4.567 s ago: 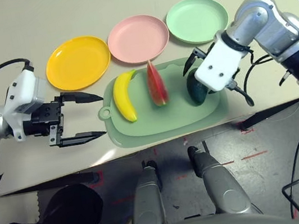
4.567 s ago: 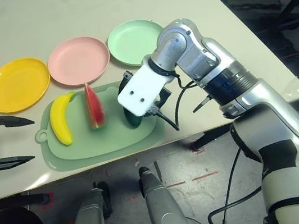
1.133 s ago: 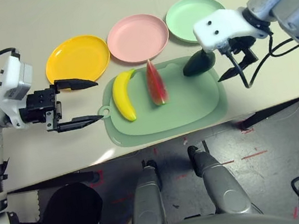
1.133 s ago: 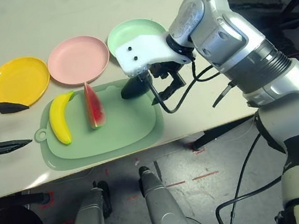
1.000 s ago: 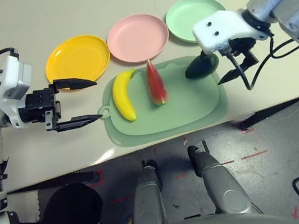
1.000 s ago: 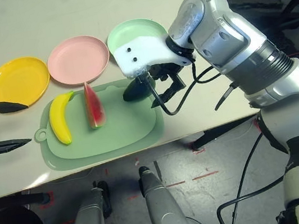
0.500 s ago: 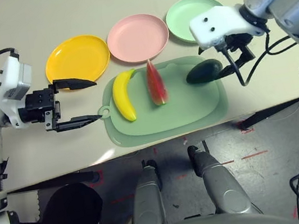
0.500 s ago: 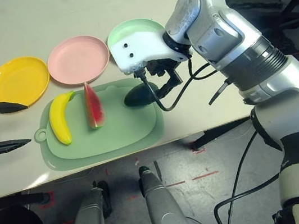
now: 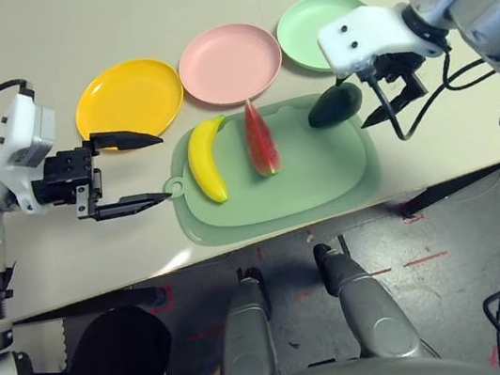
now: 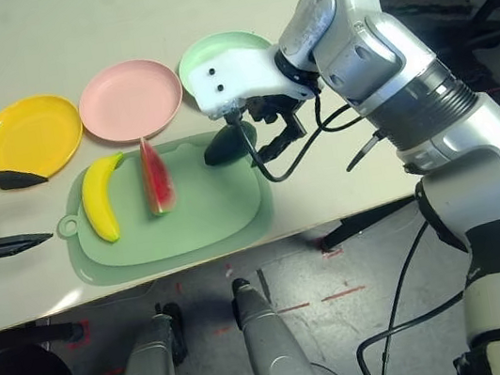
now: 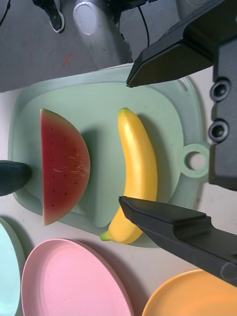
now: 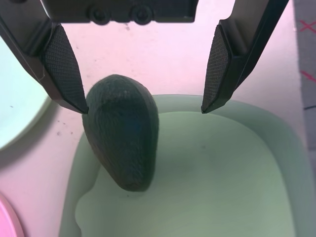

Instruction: Place the fruits into color-matched plates.

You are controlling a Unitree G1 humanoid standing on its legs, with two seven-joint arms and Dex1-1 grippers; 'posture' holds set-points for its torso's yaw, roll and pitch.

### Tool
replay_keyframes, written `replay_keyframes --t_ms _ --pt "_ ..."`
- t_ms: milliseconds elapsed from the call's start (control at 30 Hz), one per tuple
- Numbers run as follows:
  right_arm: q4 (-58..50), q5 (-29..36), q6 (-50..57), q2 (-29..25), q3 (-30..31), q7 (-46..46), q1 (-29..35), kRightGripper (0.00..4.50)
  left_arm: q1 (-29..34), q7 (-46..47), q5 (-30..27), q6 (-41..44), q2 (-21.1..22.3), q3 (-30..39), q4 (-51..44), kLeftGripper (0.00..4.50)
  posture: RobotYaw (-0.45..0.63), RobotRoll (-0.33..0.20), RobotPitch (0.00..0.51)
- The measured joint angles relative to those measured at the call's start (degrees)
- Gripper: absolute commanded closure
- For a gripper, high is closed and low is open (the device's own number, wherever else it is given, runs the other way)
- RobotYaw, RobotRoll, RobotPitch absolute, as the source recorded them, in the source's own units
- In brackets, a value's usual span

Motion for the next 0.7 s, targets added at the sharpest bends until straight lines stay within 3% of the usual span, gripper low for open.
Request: replay_keyframes --t_ms 700 --pt "2.6 -5.1 -2.5 2.7 -3.5 -0.2 2.2 0.03 1.0 0.0 -0.1 1.1 -0.1 0.0 -1.8 0.00 -0.04 0.000 0.321"
